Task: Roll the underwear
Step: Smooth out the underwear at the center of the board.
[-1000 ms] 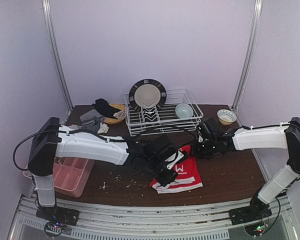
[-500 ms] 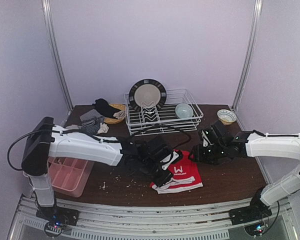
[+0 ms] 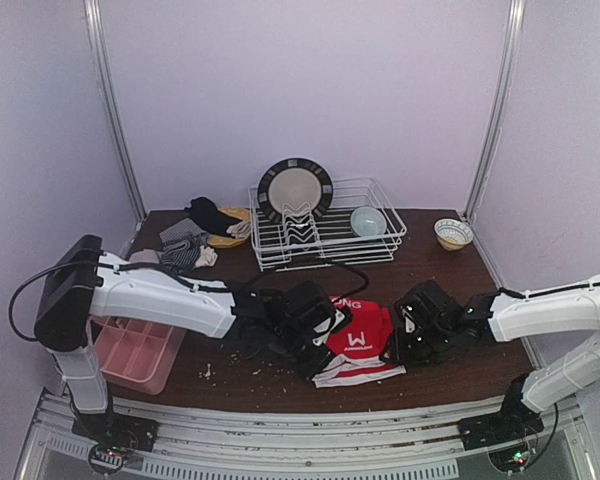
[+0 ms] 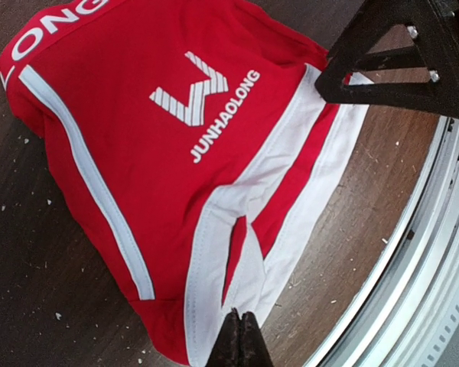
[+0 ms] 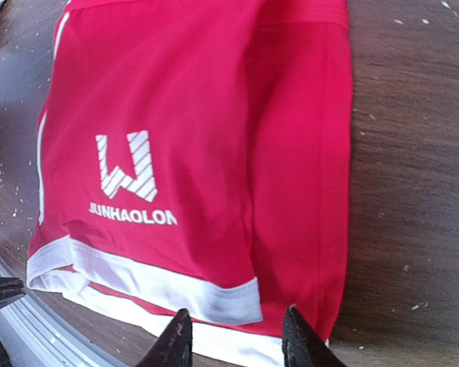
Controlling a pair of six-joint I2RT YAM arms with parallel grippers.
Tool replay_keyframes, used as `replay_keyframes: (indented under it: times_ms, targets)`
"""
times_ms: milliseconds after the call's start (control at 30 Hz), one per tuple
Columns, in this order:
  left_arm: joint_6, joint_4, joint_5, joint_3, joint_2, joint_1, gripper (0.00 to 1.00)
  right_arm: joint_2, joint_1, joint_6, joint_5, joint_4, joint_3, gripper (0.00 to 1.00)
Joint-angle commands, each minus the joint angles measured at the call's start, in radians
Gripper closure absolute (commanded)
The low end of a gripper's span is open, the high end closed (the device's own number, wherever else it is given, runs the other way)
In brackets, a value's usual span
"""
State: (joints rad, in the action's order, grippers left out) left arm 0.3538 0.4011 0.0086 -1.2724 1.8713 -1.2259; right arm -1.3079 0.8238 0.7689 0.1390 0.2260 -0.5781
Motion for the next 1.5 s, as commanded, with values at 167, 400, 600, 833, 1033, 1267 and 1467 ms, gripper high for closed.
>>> replay_keyframes:
  times_ms: [167,400,600,833,1033,1267,1467]
  targets:
    - [0.022,-0.044,-0.016,0.031,-0.057,-0.006,1.0,-0.057,0.013,0.022,0.013,-0.047,0.002,0.69]
    - [0.022,-0.039,-0.03,0.043,-0.07,-0.006,1.0,-0.036,0.022,0.028,-0.01,-0.033,-0.01,0.97]
    - [0.03,-0.058,-0.056,0.078,-0.096,-0.006,1.0,0.133,0.057,0.048,-0.065,0.08,-0.024,1.0]
    - [0.034,-0.071,-0.048,0.072,-0.068,-0.006,1.0,0.194,0.062,0.074,-0.116,0.159,0.034,1.0]
    - [0.036,-0.073,-0.038,0.069,-0.051,-0.006,1.0,0.223,0.059,0.101,-0.192,0.178,0.119,1.0]
    - [0.026,-0.068,-0.036,0.058,-0.059,-0.007,1.0,0.236,0.057,0.062,-0.226,0.282,0.08,0.63]
    - [-0.001,-0.06,-0.031,-0.001,-0.067,-0.006,0.96,0.267,0.055,-0.022,-0.27,0.272,-0.059,0.53]
